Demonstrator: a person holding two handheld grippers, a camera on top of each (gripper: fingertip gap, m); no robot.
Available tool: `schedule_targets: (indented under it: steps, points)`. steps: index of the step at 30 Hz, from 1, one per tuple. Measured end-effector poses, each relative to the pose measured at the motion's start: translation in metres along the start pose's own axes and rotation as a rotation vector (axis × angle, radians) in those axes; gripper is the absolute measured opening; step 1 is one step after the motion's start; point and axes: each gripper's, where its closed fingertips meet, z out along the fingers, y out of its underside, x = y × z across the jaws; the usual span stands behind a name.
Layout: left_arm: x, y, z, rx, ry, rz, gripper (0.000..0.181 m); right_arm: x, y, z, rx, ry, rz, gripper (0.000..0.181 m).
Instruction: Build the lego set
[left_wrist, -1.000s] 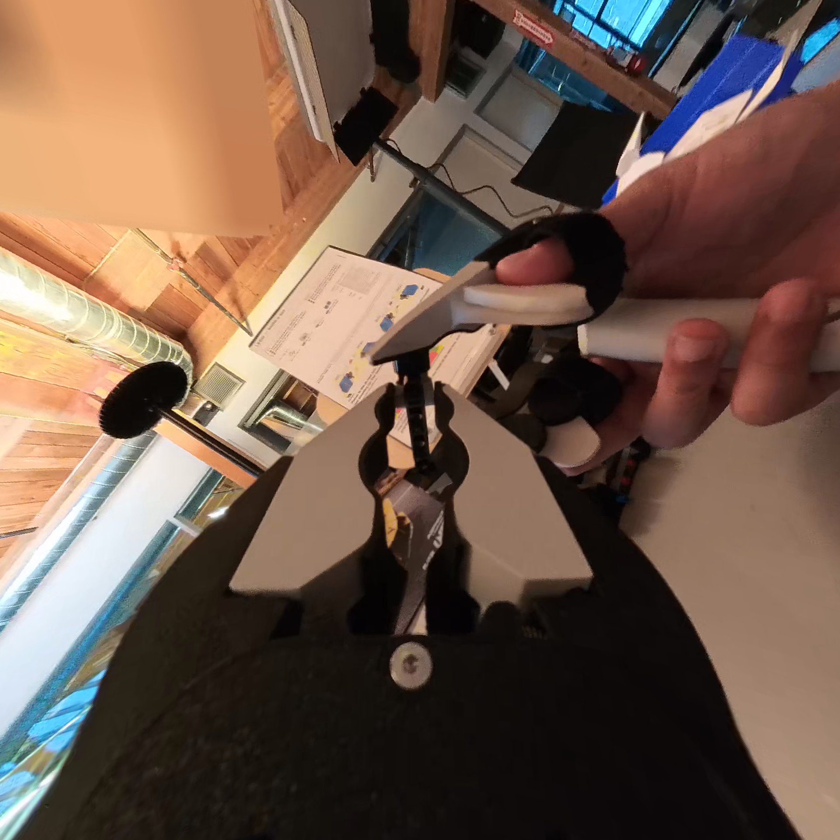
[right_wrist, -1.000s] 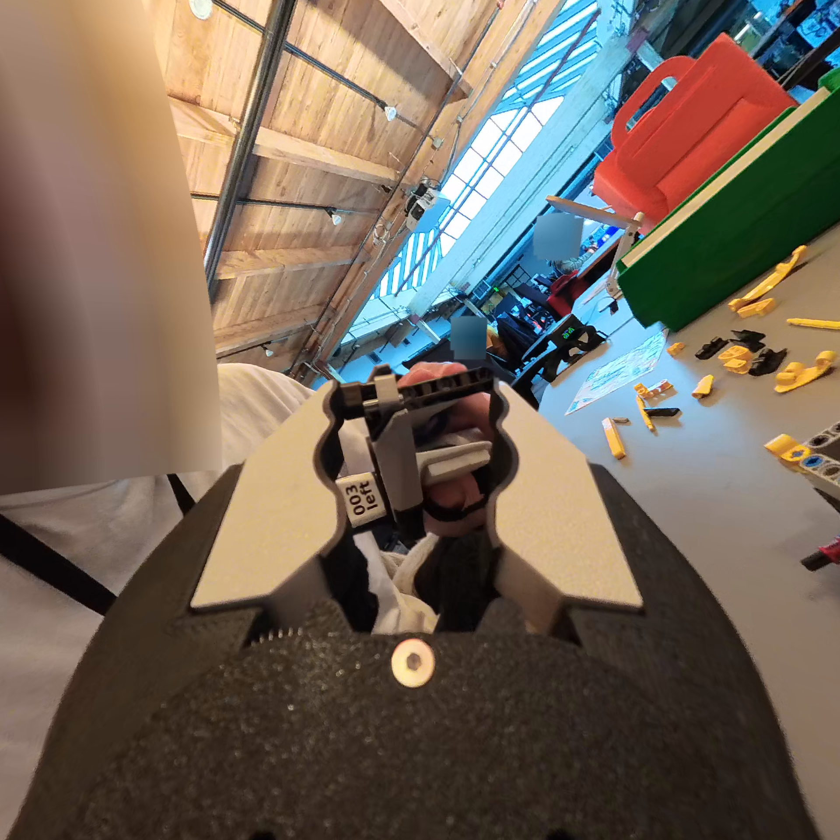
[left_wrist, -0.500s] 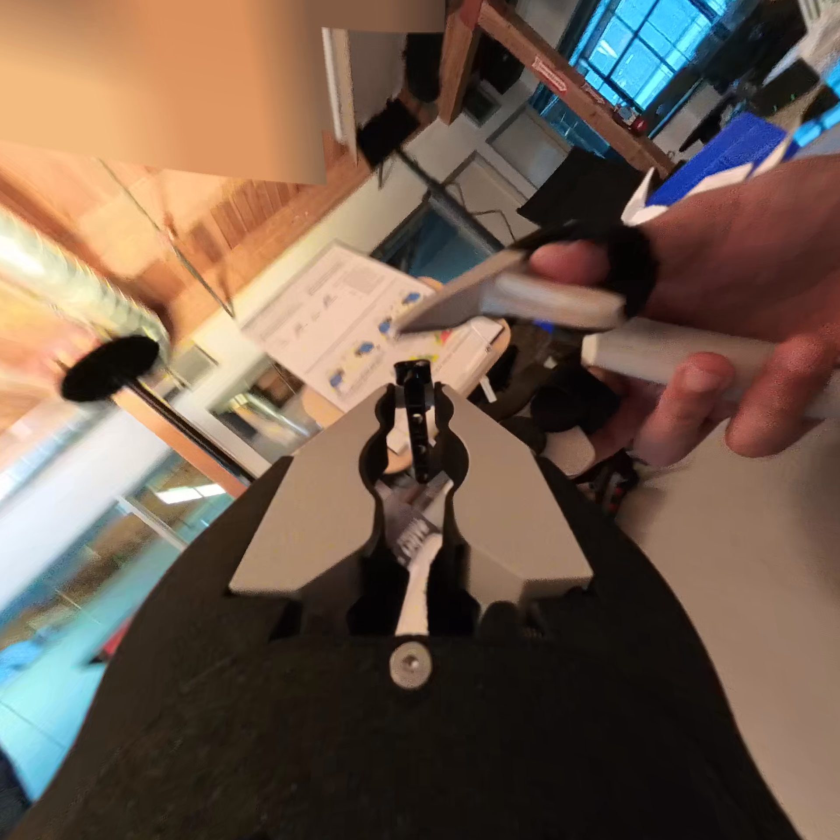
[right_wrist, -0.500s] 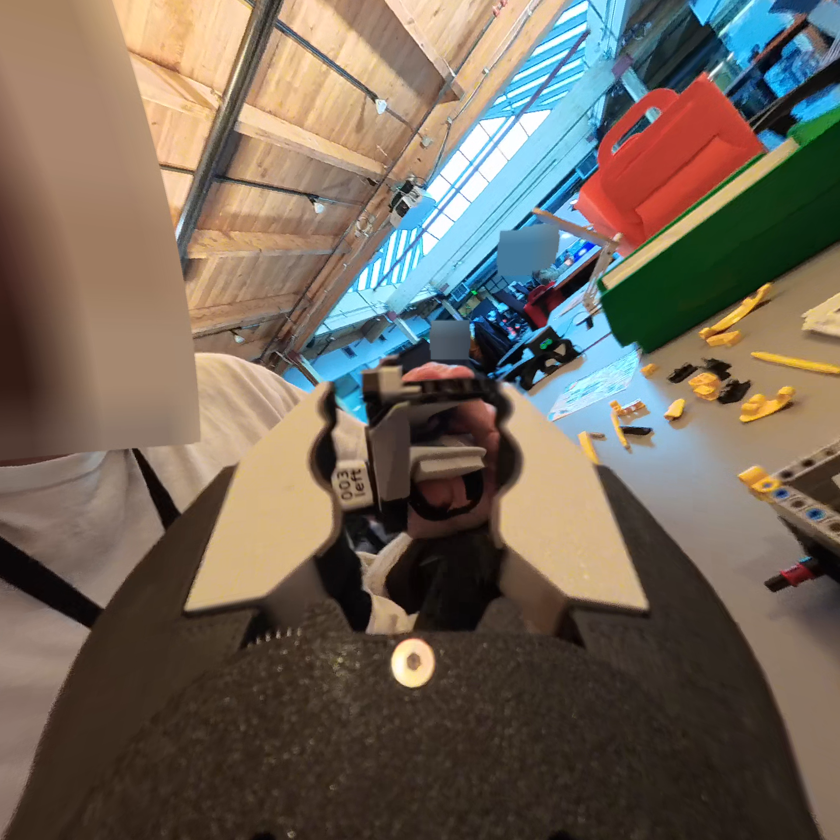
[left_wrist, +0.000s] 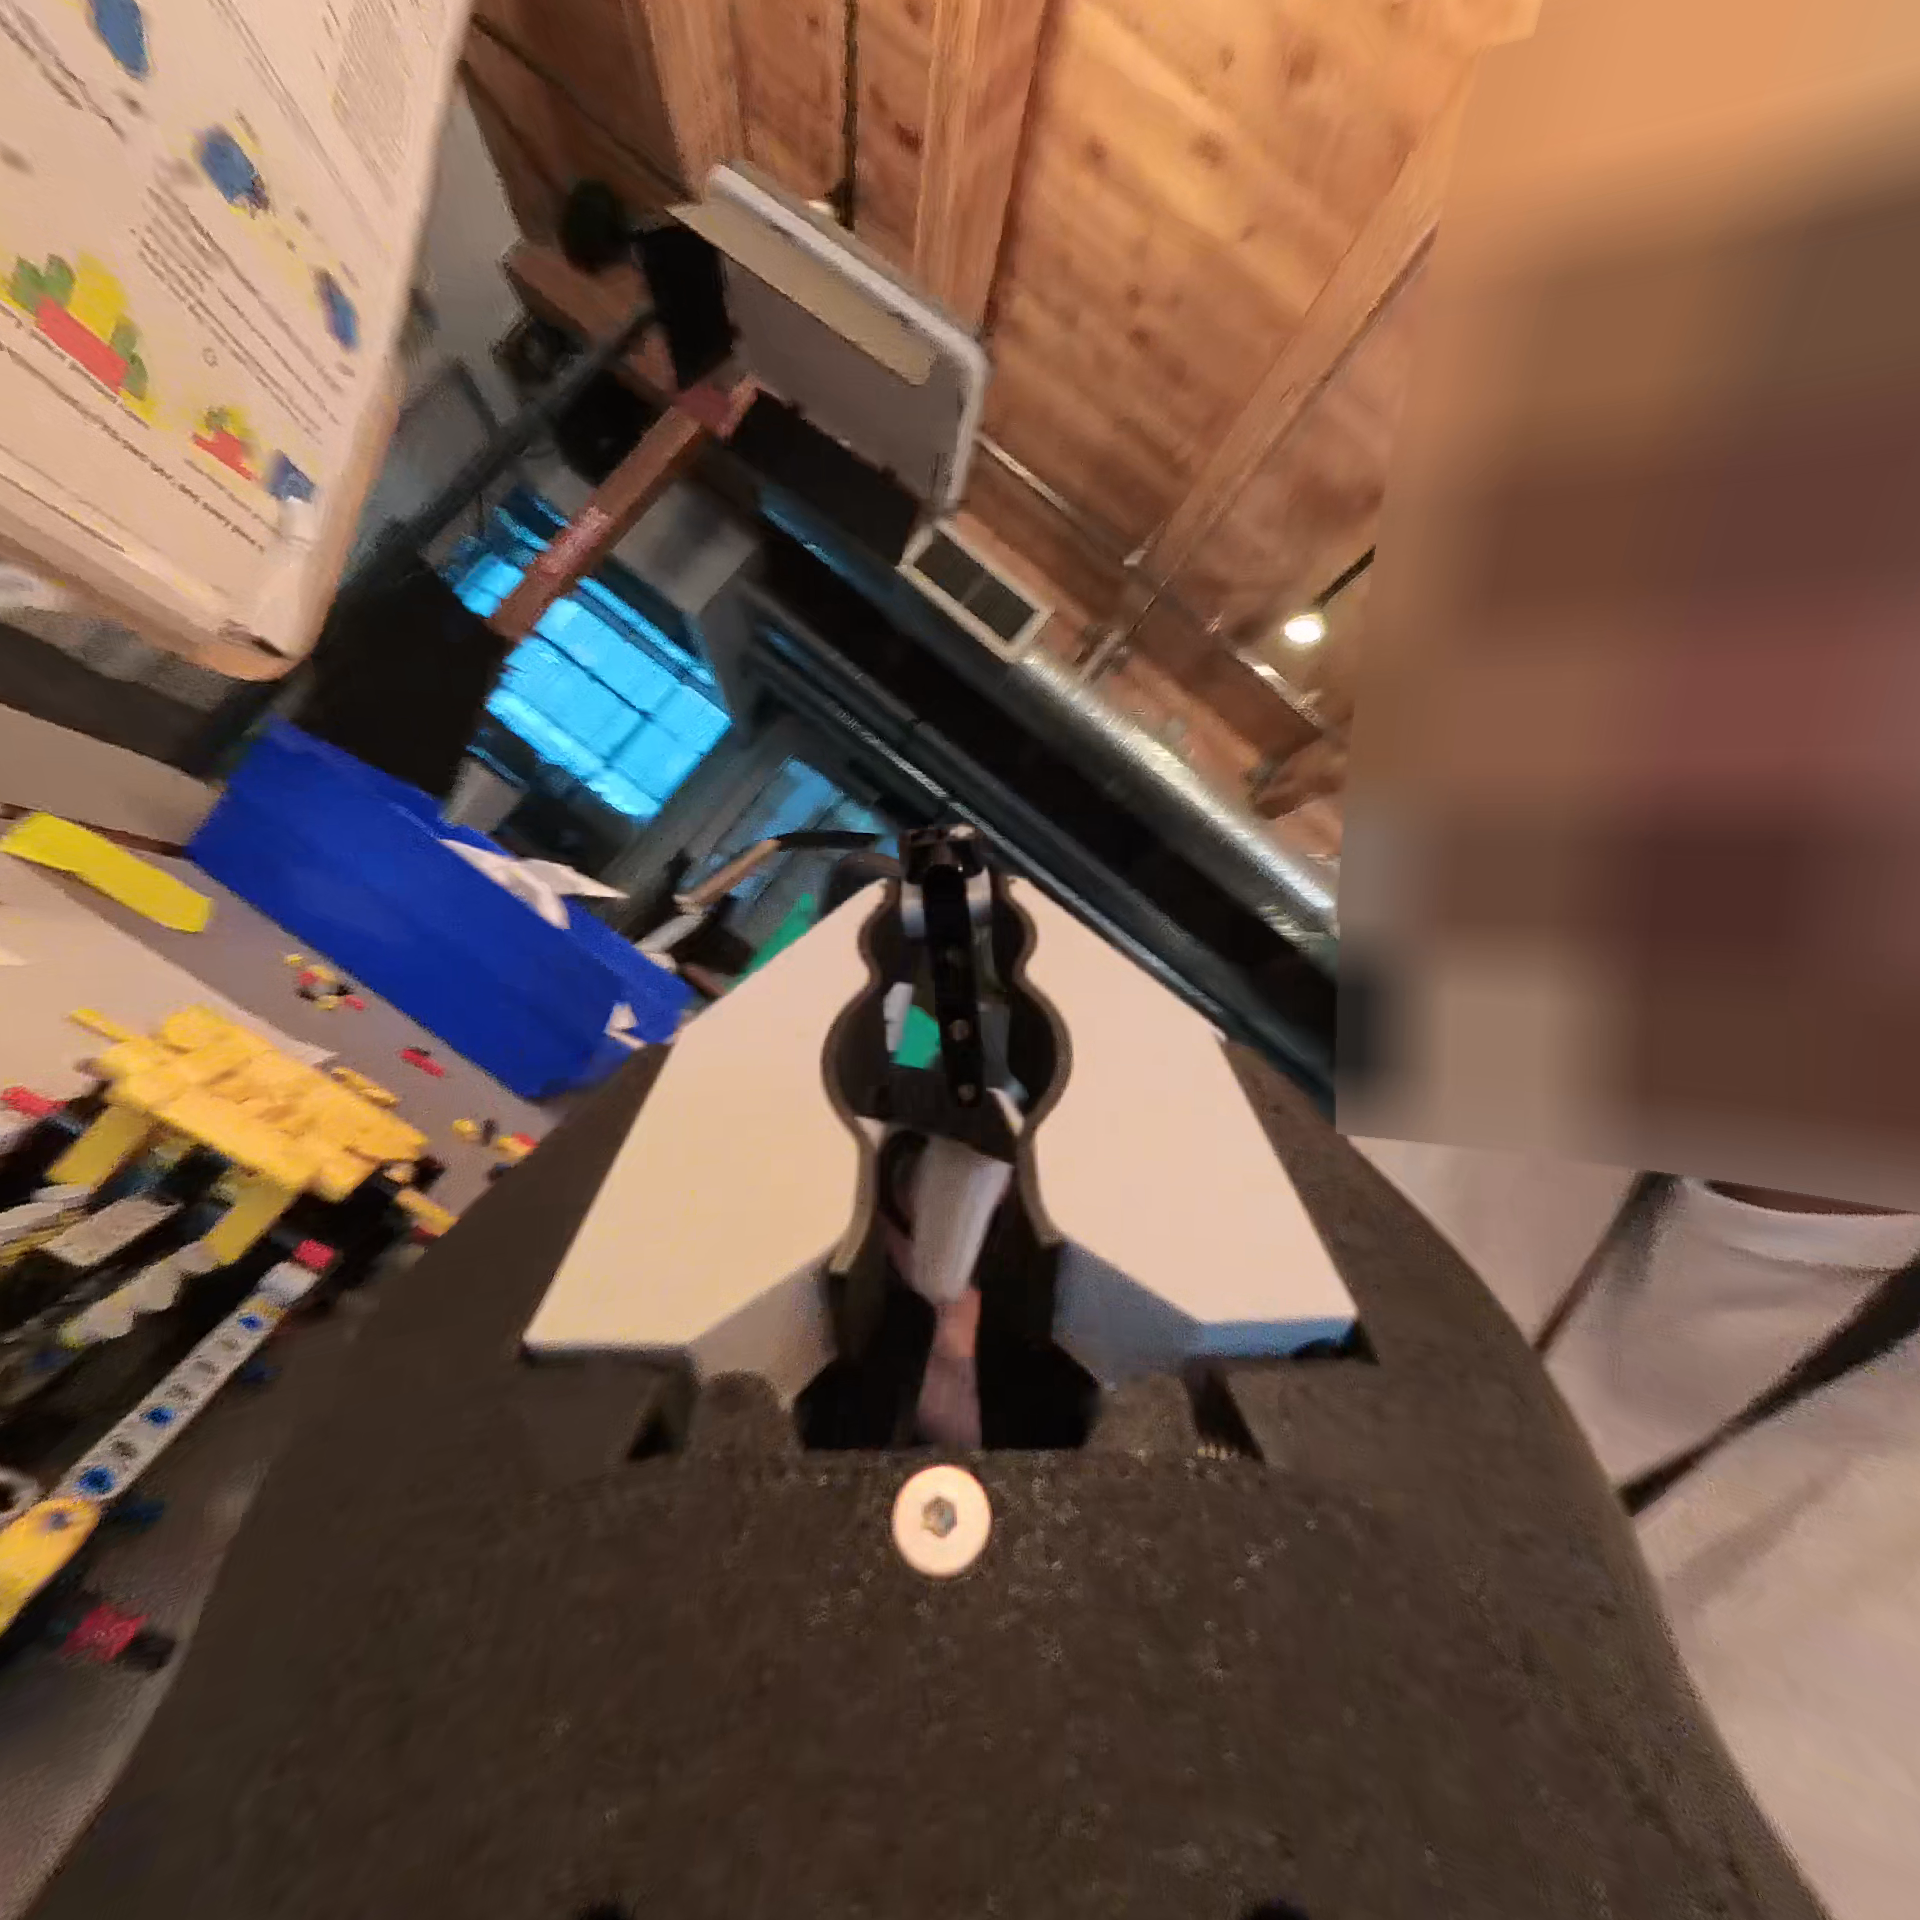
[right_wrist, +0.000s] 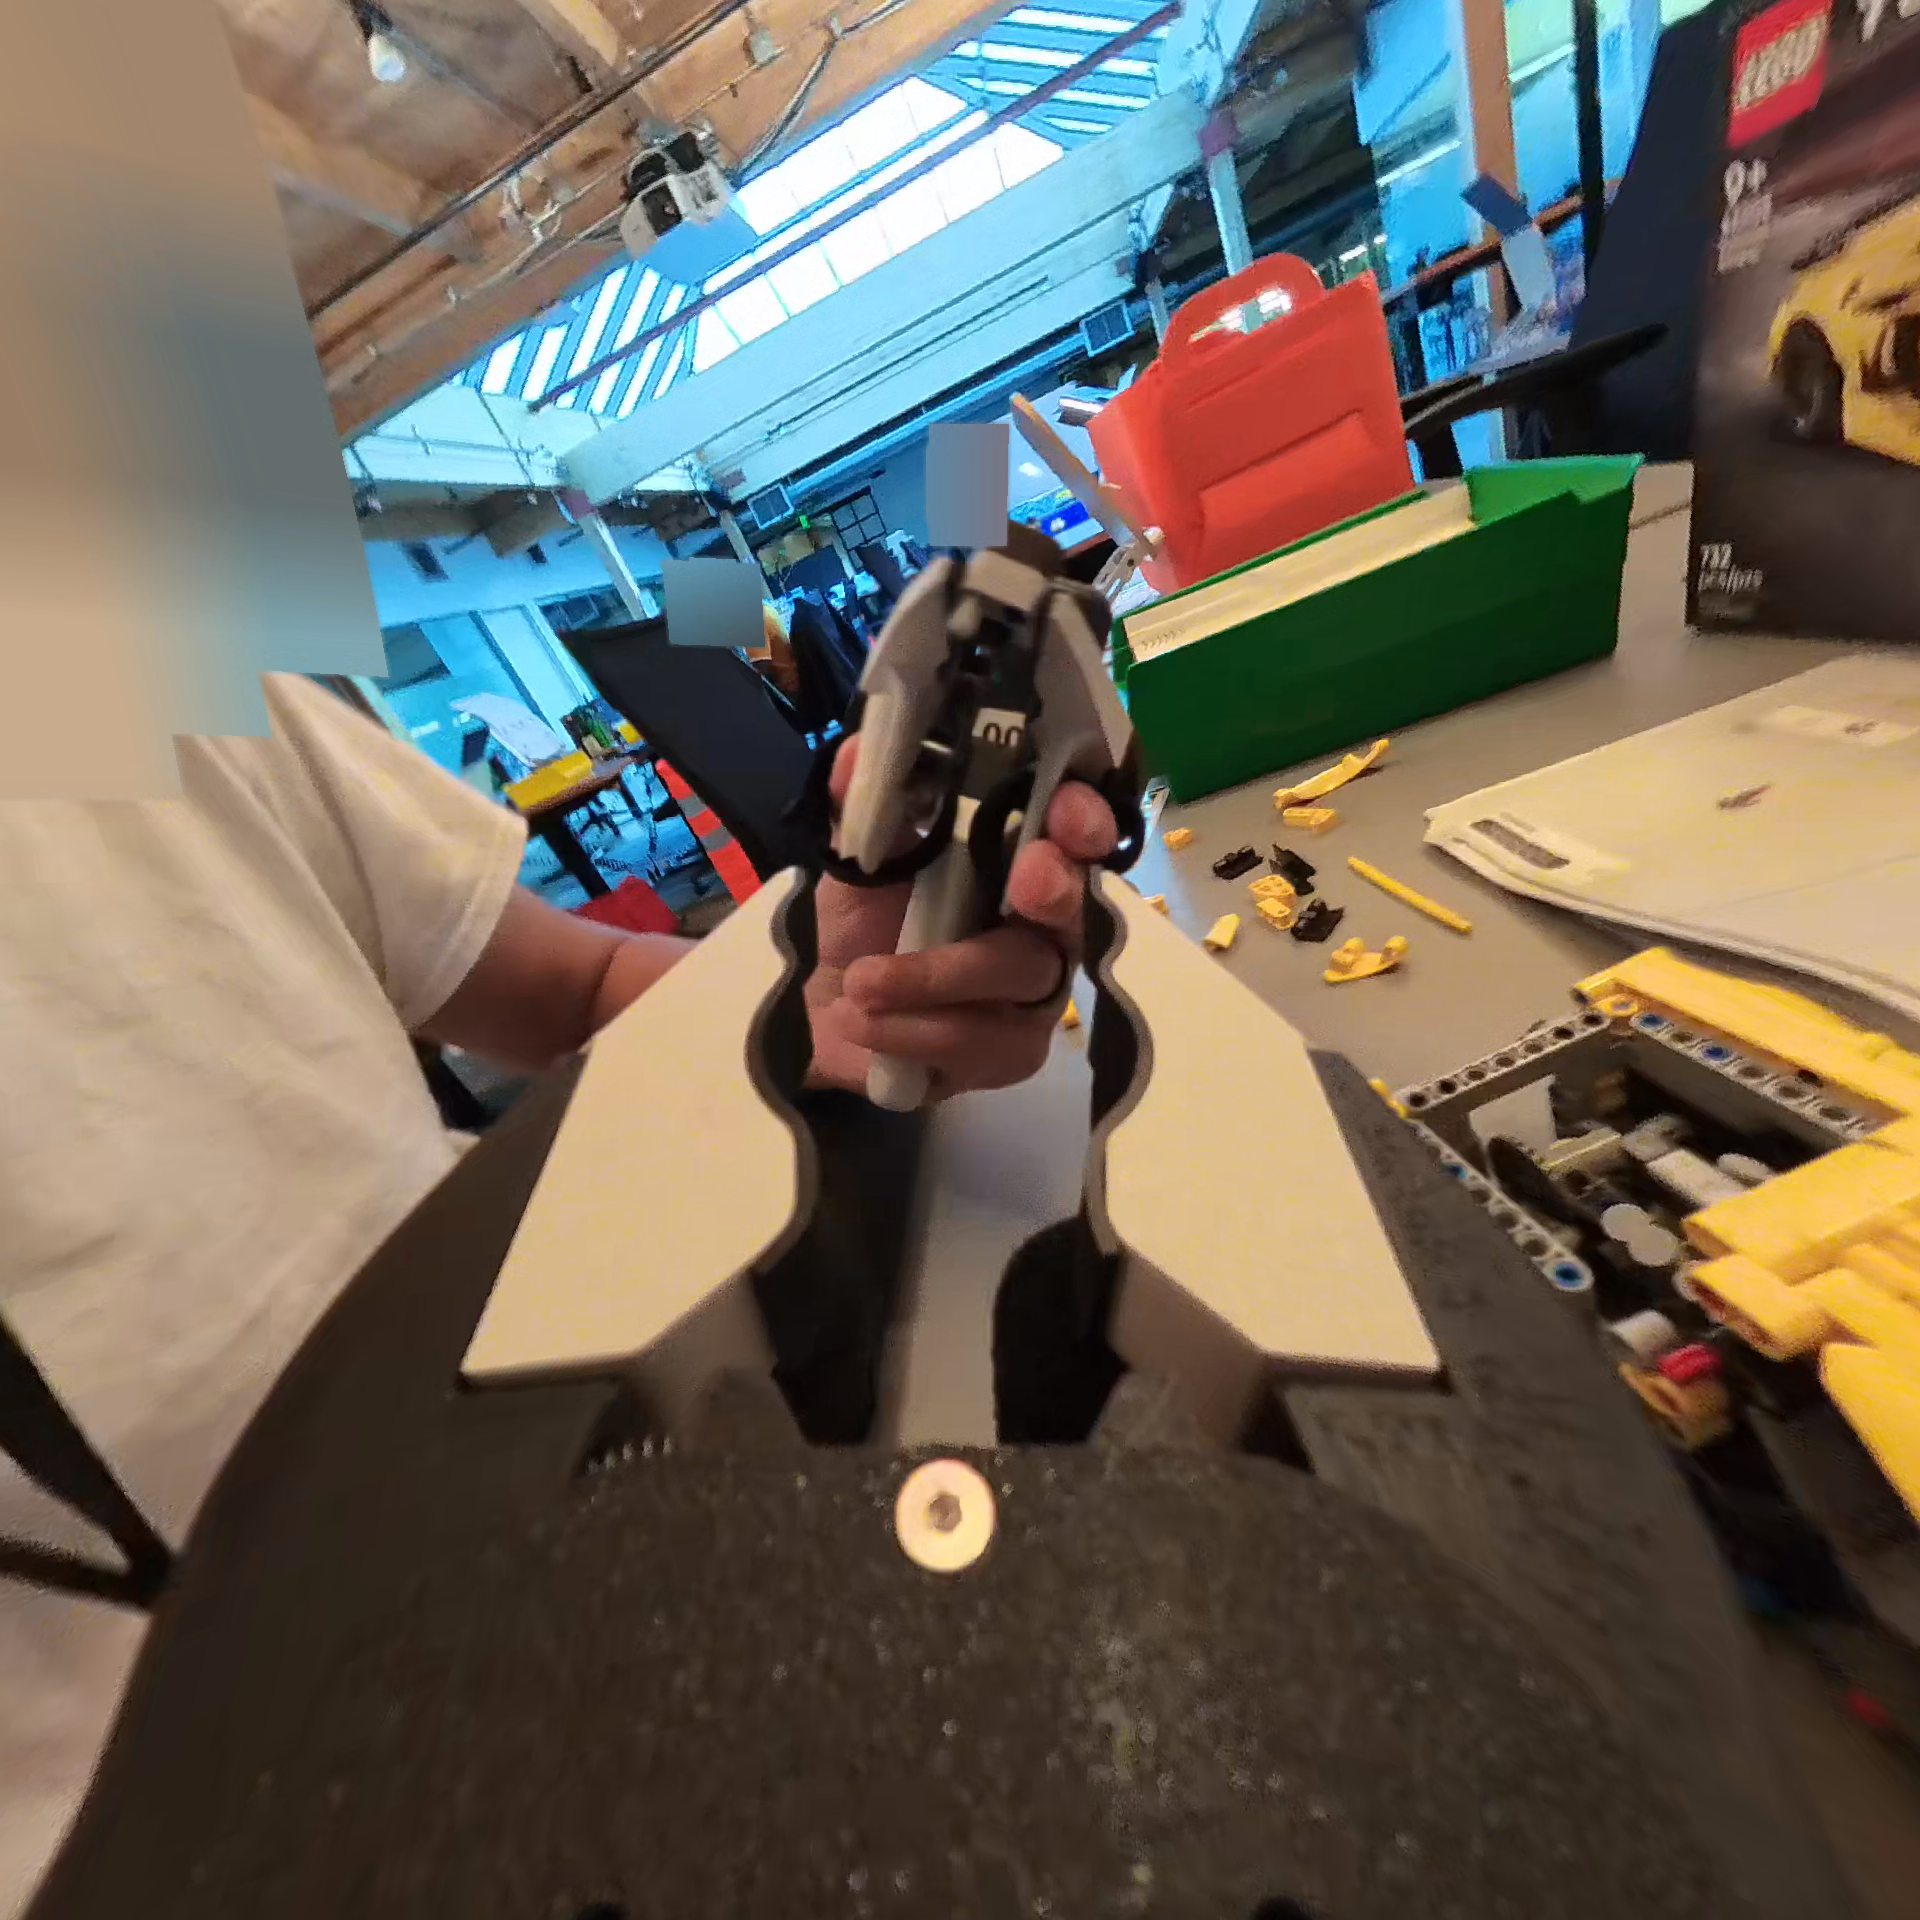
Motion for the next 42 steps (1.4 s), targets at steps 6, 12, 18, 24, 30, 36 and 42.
schedule_targets:
  steps: [6, 12, 18, 24, 30, 36, 42]
  points:
    - [0.008, 0.004, 0.001, -0.024, 0.089, -0.059, 0.016, -0.015, -0.008, 0.019, 0.051, -0.066, 0.102, 0.038]
    - [0.003, 0.015, 0.001, -0.084, 0.185, -0.324, 0.016, -0.015, -0.006, 0.003, -0.042, 0.072, -0.258, 0.042]
    - [0.007, 0.040, -0.002, -0.254, 0.246, -0.506, 0.016, -0.014, -0.006, -0.015, -0.158, 0.107, -0.531, 0.046]
    - [0.008, 0.077, 0.000, -0.433, 0.214, -0.555, 0.016, -0.013, 0.003, -0.015, -0.229, 0.110, -0.599, 0.038]
    - [0.007, 0.077, -0.001, -0.431, 0.209, -0.570, 0.016, -0.013, 0.007, -0.017, -0.241, 0.109, -0.629, 0.020]
    - [0.000, 0.081, 0.000, -0.445, 0.153, -0.518, 0.016, -0.008, 0.012, -0.022, -0.287, 0.147, -0.710, 0.015]
    - [0.002, 0.082, 0.000, -0.495, 0.076, -0.078, 0.016, -0.006, 0.011, -0.030, -0.240, 0.098, -0.450, 0.030]
